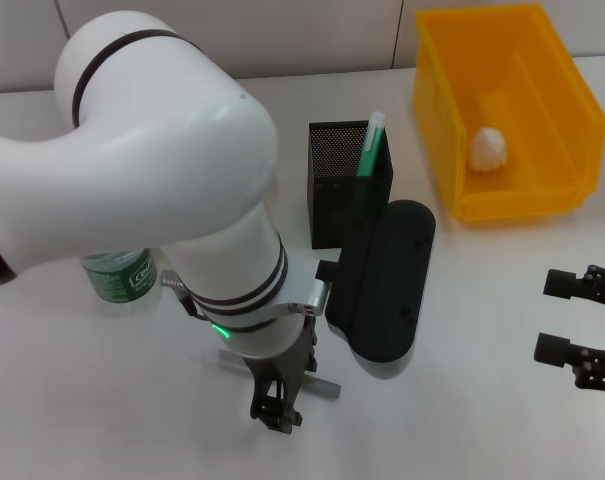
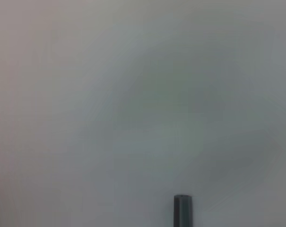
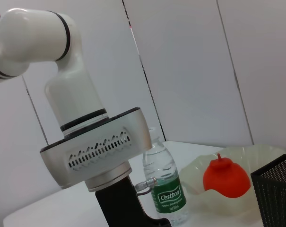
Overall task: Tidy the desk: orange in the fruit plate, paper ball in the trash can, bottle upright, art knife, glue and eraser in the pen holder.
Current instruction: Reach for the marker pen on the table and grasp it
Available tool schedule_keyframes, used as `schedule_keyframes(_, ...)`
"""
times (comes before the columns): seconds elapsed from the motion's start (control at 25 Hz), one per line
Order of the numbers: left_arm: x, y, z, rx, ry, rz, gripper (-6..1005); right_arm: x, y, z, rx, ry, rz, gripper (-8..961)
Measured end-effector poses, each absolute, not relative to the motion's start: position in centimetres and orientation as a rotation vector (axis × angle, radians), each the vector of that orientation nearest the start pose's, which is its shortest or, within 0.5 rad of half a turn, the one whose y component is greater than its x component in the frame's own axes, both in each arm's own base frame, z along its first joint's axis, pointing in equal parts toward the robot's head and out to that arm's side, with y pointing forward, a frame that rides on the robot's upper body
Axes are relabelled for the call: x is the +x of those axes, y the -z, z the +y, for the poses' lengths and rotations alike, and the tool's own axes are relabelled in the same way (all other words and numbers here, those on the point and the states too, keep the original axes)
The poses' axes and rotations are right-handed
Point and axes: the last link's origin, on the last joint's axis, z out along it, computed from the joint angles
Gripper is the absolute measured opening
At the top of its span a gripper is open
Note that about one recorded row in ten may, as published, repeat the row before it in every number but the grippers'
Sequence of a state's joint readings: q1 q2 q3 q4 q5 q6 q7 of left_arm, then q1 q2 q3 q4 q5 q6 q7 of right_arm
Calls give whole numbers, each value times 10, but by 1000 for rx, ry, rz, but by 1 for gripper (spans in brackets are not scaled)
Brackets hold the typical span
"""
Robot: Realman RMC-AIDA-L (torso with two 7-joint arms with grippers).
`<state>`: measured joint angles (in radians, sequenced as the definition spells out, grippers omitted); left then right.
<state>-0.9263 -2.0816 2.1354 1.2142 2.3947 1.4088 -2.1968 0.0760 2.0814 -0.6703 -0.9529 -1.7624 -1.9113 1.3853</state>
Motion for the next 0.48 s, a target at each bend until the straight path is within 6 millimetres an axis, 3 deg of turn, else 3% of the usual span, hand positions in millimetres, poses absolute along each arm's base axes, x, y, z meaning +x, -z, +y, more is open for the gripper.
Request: schedule_keyframes(0.48,-90,130,297,-2995,-957,633,557,312,-63,203,-2573,-938,673,814)
